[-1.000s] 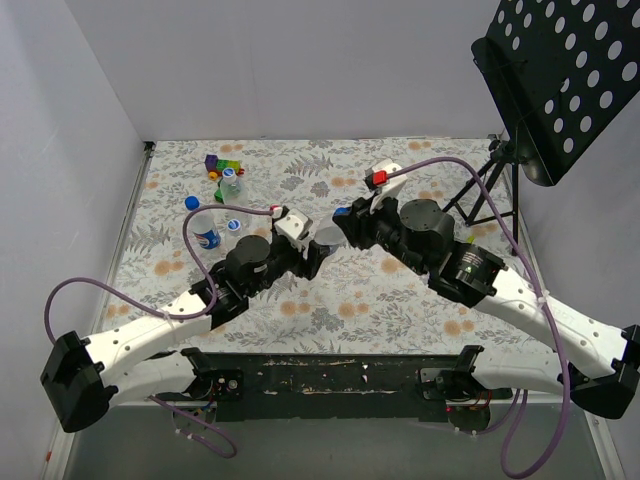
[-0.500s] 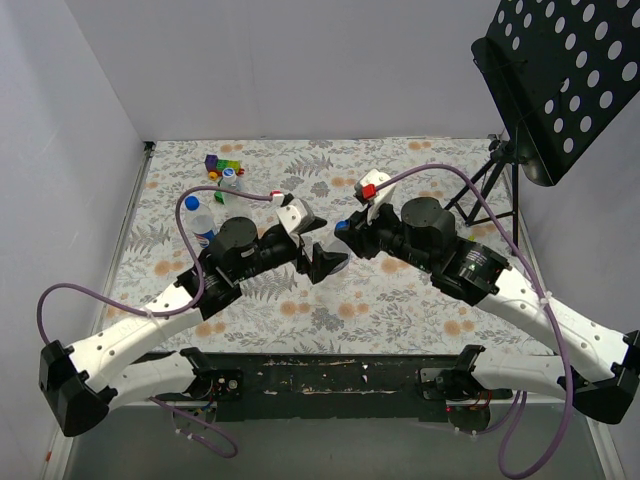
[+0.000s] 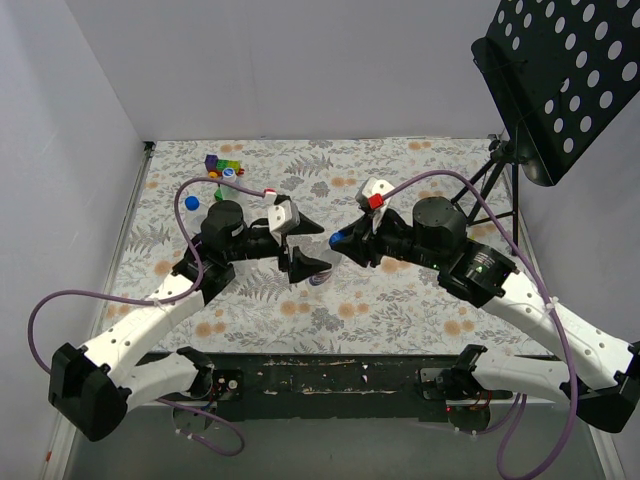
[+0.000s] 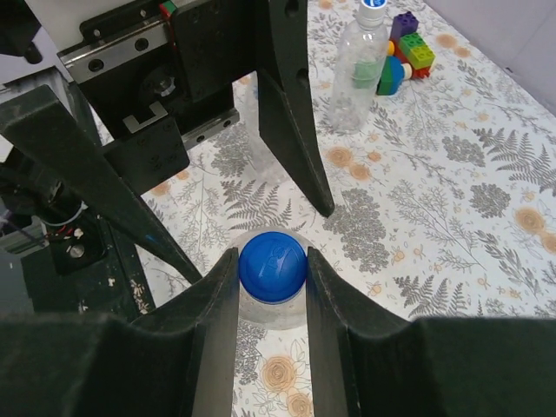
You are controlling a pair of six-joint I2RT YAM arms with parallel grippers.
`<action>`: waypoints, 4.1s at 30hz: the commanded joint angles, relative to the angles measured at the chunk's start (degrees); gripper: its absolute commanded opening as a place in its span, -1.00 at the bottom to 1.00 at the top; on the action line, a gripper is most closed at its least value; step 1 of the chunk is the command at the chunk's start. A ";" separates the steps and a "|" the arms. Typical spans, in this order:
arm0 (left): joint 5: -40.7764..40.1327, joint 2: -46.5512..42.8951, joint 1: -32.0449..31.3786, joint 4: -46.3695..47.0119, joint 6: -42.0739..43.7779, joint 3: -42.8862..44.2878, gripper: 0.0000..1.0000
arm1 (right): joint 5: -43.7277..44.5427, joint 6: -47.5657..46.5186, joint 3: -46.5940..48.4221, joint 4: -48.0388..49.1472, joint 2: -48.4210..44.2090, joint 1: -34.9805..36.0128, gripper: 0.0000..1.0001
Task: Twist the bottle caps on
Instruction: Screw the bottle cap onto the plastic bottle, then place the plastic bottle at the center of the board.
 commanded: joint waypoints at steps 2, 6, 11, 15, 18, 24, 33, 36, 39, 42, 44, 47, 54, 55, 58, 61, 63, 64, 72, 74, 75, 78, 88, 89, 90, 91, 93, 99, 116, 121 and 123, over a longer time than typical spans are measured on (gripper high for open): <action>16.33 1.51 1.54 -2.89 6.52 2.61 0.67 | -8.20 -0.68 -0.20 4.18 -1.46 -1.03 -0.97; 20.73 2.57 2.33 -7.38 9.87 4.46 0.69 | -10.75 -0.85 -0.11 4.18 -1.55 -1.64 -0.97; 24.33 4.50 2.77 -9.15 10.23 6.04 0.64 | -14.88 -1.03 -0.29 5.23 -1.46 -2.26 -0.97; 26.27 6.17 2.77 -9.50 9.09 7.27 0.50 | -17.34 -1.64 -0.38 5.41 -1.29 -2.44 -0.97; 27.59 7.05 2.86 -9.50 8.38 7.80 0.32 | -19.01 -1.99 -0.46 5.76 -1.11 -2.44 -0.97; 26.89 6.27 2.77 -9.50 6.98 7.80 -0.03 | -18.06 -2.43 -0.82 5.85 -0.93 -2.52 -0.97; 7.94 1.52 1.11 -7.05 1.01 5.61 -0.24 | 2.14 2.73 0.24 1.02 1.17 -2.35 -0.97; -5.49 -0.85 -2.31 -3.54 -1.63 3.59 -0.31 | 12.40 7.13 -0.72 0.57 1.26 -1.56 -0.97; -20.79 -2.26 -8.55 -1.33 -1.81 1.91 -0.36 | 20.52 10.13 -1.96 0.49 1.00 -0.16 -0.97; -26.71 -1.74 -10.32 1.48 -3.65 -0.02 -0.39 | 21.24 10.66 -2.31 1.01 0.56 0.02 -0.97; -28.56 -1.04 -10.41 3.59 -4.27 -0.90 -0.38 | 21.07 10.57 -2.49 1.45 -0.23 0.02 -0.93; -31.72 -0.59 -10.41 7.63 -4.80 -2.74 -0.37 | 19.75 9.79 -3.19 2.94 -3.12 0.02 -0.19; -45.41 3.35 -10.15 24.92 -1.91 -7.75 -0.35 | 23.25 8.11 -12.84 10.93 -14.28 0.02 0.37; -47.10 4.58 -9.98 27.39 -1.29 -8.11 -0.35 | 23.96 7.94 -13.99 11.73 -15.60 0.02 0.39; -51.41 8.97 -8.31 35.56 -1.37 -9.07 -0.34 | 25.63 7.76 -17.68 12.26 -19.56 0.02 0.42; -54.66 13.89 -6.64 42.95 -2.87 -9.43 -0.31 | 26.42 7.67 -20.14 12.09 -22.63 0.02 0.42; -56.77 17.23 -6.28 47.61 -2.43 -9.34 -0.30 | 26.86 7.85 -21.46 11.91 -24.57 0.02 0.43; -57.39 18.81 -6.28 49.37 -2.34 -9.08 -0.29 | 26.95 7.85 -22.08 11.74 -25.36 0.02 0.43; -59.86 27.79 -6.19 58.70 -3.74 -10.04 -0.27 | 28.89 7.15 -23.05 9.01 -29.76 0.02 0.43; -60.38 28.84 -6.19 60.02 -4.45 -11.09 -0.24 | 28.97 7.15 -23.31 8.75 -30.64 0.02 0.43; -60.47 29.29 -6.28 60.28 -4.80 -11.45 -0.23 | 28.71 7.06 -23.40 8.83 -31.16 0.02 0.43; -61.09 30.43 -6.81 61.34 -5.15 -13.20 -0.21 | 28.45 7.15 -23.58 8.31 -31.26 0.02 0.43; -63.28 30.35 -8.92 61.61 -4.89 -16.99 -0.10 | 27.39 6.79 -23.58 8.40 -31.08 0.02 0.43; -63.46 30.34 -9.01 61.43 -4.89 -17.16 -0.07 | 26.87 6.71 -23.41 8.40 -30.99 0.02 0.43; -63.55 30.26 -9.27 61.34 -4.80 -17.34 -0.04 | 26.78 6.79 -23.32 8.40 -30.91 0.02 0.43; -63.72 30.26 -9.18 61.26 -4.80 -17.43 0.00 | 26.52 6.53 -23.23 8.22 -30.82 0.02 0.43; -64.16 30.17 -9.36 61.25 -4.80 -17.69 0.06 | 26.34 6.44 -23.23 8.22 -30.64 0.02 0.43; -64.60 29.55 -9.62 60.90 -4.89 -18.13 0.31 | 26.86 6.27 -23.58 8.40 -31.08 0.02 0.43; -65.48 23.76 -10.24 55.72 -7.35 -18.92 0.96 | 27.21 5.92 -23.23 7.69 -31.87 0.03 0.43; -64.78 19.46 -10.41 51.51 -9.72 -20.06 0.96 | 27.22 5.83 -23.05 7.52 -32.22 0.02 0.43; -63.82 17.09 -10.68 48.88 -11.56 -20.50 0.96 | 27.39 5.83 -22.97 7.43 -32.31 0.02 0.43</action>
